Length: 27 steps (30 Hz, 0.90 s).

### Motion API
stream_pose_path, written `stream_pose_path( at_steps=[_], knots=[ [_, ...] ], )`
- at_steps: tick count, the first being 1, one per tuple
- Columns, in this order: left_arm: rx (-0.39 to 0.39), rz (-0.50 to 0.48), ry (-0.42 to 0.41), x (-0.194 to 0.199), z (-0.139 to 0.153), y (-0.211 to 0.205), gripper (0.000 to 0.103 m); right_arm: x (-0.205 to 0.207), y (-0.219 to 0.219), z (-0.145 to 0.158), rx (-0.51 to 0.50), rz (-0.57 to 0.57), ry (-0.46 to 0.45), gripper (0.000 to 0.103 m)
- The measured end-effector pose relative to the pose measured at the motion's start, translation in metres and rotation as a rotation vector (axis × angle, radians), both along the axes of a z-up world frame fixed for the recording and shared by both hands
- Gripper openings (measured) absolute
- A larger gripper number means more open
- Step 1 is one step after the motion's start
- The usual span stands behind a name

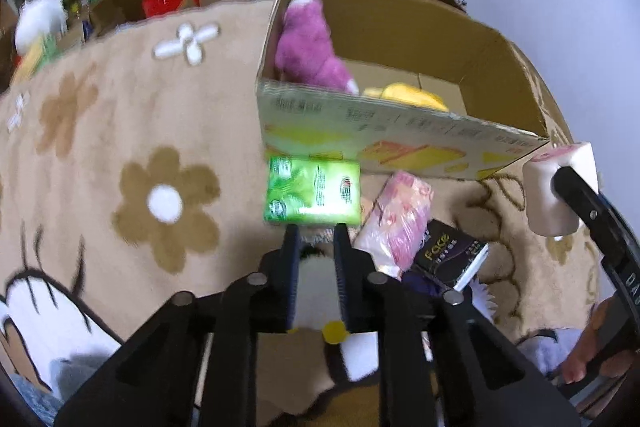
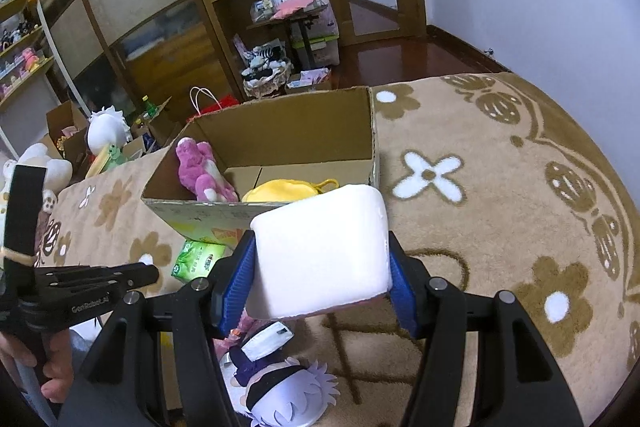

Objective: Organize soft objects
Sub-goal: 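Grasp the white fluffy plush with the left tool while the right tool holds the foam block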

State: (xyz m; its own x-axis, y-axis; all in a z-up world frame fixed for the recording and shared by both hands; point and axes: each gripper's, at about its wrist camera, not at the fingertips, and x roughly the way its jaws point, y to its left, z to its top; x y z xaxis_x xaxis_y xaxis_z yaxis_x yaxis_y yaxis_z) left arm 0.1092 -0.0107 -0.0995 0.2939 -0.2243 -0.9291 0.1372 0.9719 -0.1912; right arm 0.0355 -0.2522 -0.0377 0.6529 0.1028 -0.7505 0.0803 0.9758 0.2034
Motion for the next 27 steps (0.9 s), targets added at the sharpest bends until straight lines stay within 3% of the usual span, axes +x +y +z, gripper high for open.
stream_pose_path(
  at_steps=[5, 8, 11, 15, 23, 27],
  knots=[
    [-0.004, 0.009, 0.075, 0.0, -0.015, 0.001, 0.022, 0.001, 0.001, -0.005, 0.004, 0.007, 0.014, 0.064],
    [-0.01, 0.003, 0.106, 0.0, -0.023, 0.0, 0.035, 0.001, 0.002, -0.007, 0.003, 0.009, 0.021, 0.064],
    [-0.015, -0.002, 0.109, -0.002, -0.028, -0.002, 0.055, 0.001, 0.001, -0.008, 0.006, 0.008, 0.026, 0.064],
    [0.025, -0.02, 0.118, -0.002, -0.035, -0.008, 0.055, 0.002, 0.0, -0.01, 0.01, 0.005, 0.035, 0.064],
    [0.076, -0.034, 0.246, 0.006, -0.068, -0.015, 0.056, 0.003, -0.001, -0.014, 0.016, 0.004, 0.046, 0.064],
    [0.069, -0.028, 0.232, 0.006, -0.069, -0.014, 0.052, 0.003, -0.001, -0.013, 0.015, 0.002, 0.046, 0.064]
  ],
)
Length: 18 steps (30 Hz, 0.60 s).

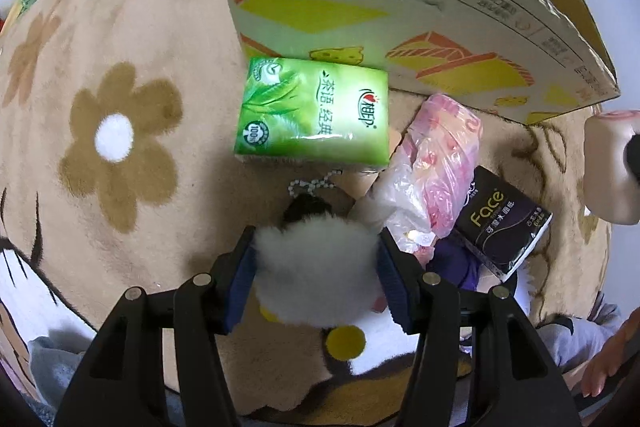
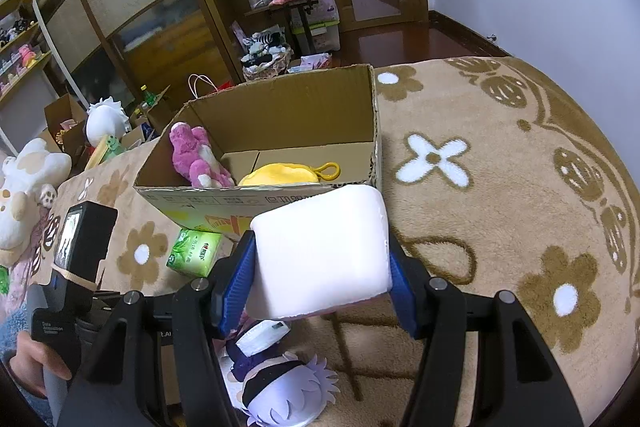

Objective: Organize soft objects
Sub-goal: 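Grasp the white fluffy plush with the left tool while the right tool holds the foam block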

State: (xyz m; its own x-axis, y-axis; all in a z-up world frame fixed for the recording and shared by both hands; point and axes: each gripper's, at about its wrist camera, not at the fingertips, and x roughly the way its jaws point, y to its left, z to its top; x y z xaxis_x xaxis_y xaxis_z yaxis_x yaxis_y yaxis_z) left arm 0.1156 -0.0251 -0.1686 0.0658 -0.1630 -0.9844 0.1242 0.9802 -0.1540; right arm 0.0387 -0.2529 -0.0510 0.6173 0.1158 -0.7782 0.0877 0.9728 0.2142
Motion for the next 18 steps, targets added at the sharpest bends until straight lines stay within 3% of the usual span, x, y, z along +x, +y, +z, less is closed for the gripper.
stream_pose_path(
  at_steps=[6, 14, 18],
  knots=[
    [-0.002, -0.034, 0.009, -0.005, 0.001, 0.0, 0.037, -0.001, 0.0, -0.002, 0.007, -0.007, 0.001, 0.064],
    [0.008, -0.072, -0.008, -0.022, 0.009, -0.015, 0.034, -0.001, -0.001, -0.002, 0.009, -0.006, 0.0, 0.064],
    [-0.031, -0.085, -0.028, -0.029, 0.019, -0.018, 0.033, 0.0, -0.001, -0.001, 0.01, -0.008, -0.002, 0.064]
  ],
)
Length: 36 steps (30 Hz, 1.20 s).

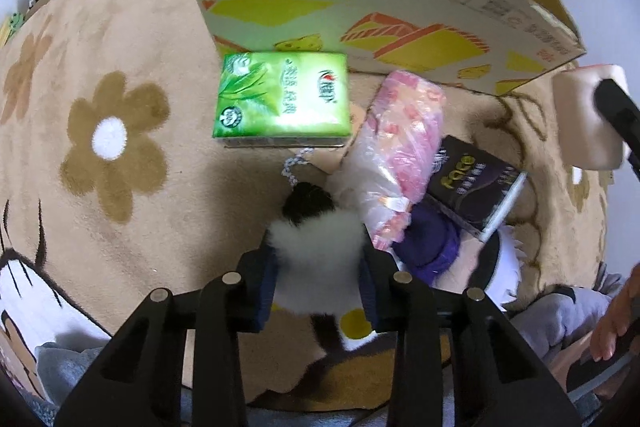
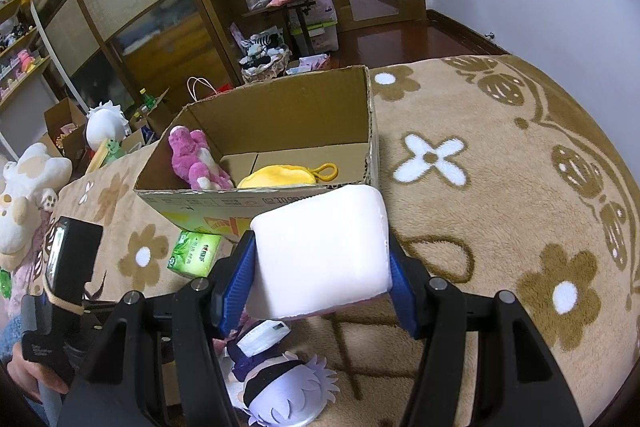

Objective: Organize soft objects
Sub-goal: 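Grasp the white fluffy plush with the left tool while the right tool holds the foam block, then carry the fluffy plush and foam block over the cardboard box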

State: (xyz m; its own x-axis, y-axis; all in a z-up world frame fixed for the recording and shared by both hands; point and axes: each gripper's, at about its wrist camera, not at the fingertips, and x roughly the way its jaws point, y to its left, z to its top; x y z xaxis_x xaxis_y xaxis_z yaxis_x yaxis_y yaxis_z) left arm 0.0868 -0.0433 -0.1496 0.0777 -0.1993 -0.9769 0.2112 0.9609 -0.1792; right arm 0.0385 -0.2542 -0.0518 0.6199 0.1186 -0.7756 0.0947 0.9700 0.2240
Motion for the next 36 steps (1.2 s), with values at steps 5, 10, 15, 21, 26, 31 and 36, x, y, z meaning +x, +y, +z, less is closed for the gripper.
stream_pose_path(
  at_steps=[5, 10, 15, 21, 26, 31, 36],
  knots=[
    [-0.064, -0.017, -0.05, -0.004, 0.019, -0.001, 0.033, -0.002, -0.001, 0.004, 0.009, -0.003, -0.013, 0.064],
    [-0.126, 0.012, -0.141, -0.006, 0.044, 0.005, 0.034, -0.006, -0.003, 0.01, 0.014, -0.006, -0.034, 0.064],
    [-0.244, 0.033, -0.163, 0.0, 0.061, 0.007, 0.034, -0.007, -0.002, 0.015, 0.02, 0.001, -0.054, 0.064],
    [-0.267, 0.01, -0.168, -0.002, 0.067, 0.004, 0.034, -0.007, -0.002, 0.016, 0.023, 0.0, -0.056, 0.064],
    [-0.281, 0.016, -0.212, -0.005, 0.073, 0.009, 0.034, -0.008, -0.001, 0.02, 0.027, -0.002, -0.069, 0.064],
    [-0.25, 0.046, -0.335, -0.008, 0.094, 0.015, 0.034, -0.009, -0.004, 0.024, 0.035, -0.003, -0.091, 0.064],
    [-0.209, 0.068, -0.436, -0.006, 0.111, 0.018, 0.034, -0.012, -0.002, 0.034, 0.045, 0.005, -0.124, 0.064]
  ],
)
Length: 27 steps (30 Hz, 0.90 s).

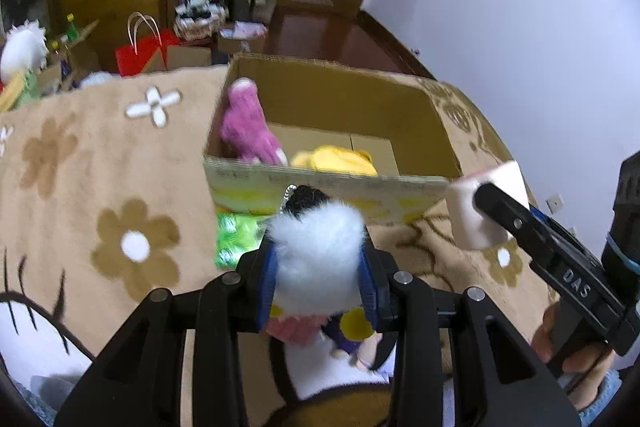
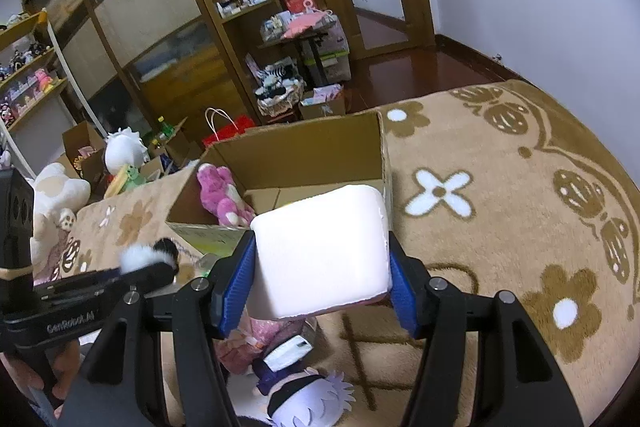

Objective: Organize soft objects
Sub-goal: 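Carry the fluffy plush and foam block over the cardboard box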

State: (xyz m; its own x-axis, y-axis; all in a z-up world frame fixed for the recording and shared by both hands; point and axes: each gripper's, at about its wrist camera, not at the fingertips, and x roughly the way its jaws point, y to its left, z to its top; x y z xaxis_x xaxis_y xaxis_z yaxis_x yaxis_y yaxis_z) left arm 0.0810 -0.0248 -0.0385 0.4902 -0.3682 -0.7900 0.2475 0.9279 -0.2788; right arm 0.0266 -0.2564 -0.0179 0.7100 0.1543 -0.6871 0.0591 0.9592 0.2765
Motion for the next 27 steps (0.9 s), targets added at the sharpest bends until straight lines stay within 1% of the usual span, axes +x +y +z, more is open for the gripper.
stream_pose_path(
  at_steps=[4, 7, 10, 12, 19, 23, 27],
  knots=[
    [0.035, 0.016, -0.081, 0.002, 0.015, 0.0, 0.034, 0.001, 0.003, 0.009, 0.001, 0.01, -0.028, 0.064],
    [0.039, 0.021, -0.139, 0.006, 0.03, 0.002, 0.034, 0.004, 0.002, 0.016, 0.004, 0.013, -0.054, 0.064],
    [0.081, 0.034, -0.219, 0.015, 0.045, -0.003, 0.034, 0.007, 0.001, 0.023, 0.004, 0.013, -0.08, 0.064],
    [0.098, 0.042, -0.258, 0.023, 0.053, -0.005, 0.034, 0.011, 0.001, 0.028, 0.004, 0.012, -0.097, 0.064],
    [0.113, 0.058, -0.305, 0.05, 0.061, -0.01, 0.034, 0.031, -0.005, 0.045, -0.009, 0.028, -0.148, 0.064],
    [0.129, 0.069, -0.317, 0.06, 0.055, -0.012, 0.035, 0.043, -0.004, 0.049, -0.051, 0.04, -0.158, 0.064],
    [0.121, 0.075, -0.309, 0.069, 0.046, -0.014, 0.035, 0.052, -0.006, 0.045, -0.058, 0.041, -0.151, 0.064]
  ],
)
